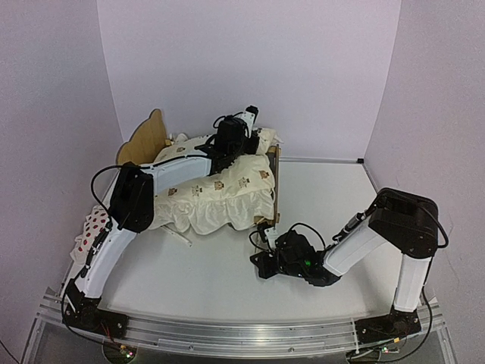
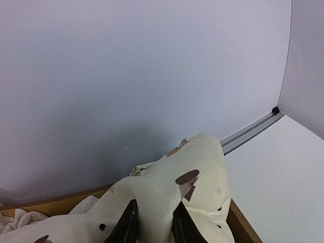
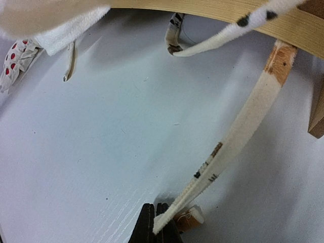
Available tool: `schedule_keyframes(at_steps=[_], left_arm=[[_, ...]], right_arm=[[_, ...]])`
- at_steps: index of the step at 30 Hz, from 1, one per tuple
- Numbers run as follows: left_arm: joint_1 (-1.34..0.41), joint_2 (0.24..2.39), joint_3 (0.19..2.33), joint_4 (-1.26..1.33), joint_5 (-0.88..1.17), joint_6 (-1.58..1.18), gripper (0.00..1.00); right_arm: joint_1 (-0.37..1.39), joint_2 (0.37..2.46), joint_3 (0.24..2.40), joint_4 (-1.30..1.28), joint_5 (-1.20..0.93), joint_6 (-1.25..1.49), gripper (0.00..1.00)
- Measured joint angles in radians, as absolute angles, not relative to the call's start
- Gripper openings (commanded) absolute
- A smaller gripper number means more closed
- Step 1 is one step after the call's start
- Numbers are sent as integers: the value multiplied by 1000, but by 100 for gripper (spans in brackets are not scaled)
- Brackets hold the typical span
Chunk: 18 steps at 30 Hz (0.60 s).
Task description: Set up the pet bed
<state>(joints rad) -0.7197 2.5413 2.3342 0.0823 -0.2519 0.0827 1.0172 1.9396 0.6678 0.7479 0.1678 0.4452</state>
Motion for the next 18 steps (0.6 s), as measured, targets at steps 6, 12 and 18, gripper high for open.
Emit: schedule_keyframes(at_steps=[6, 12, 18], left_arm=[[-723, 2586, 2319, 59, -200, 82, 91], [-724, 2509, 2294, -21, -181, 69, 98], [-743, 2313, 2277, -159, -188, 73, 94]], right_arm=[[1017, 1940, 668, 748, 159, 451, 0], [1017, 1940, 668, 748, 156, 464, 0], [1017, 1936, 670, 737, 156, 473, 0]])
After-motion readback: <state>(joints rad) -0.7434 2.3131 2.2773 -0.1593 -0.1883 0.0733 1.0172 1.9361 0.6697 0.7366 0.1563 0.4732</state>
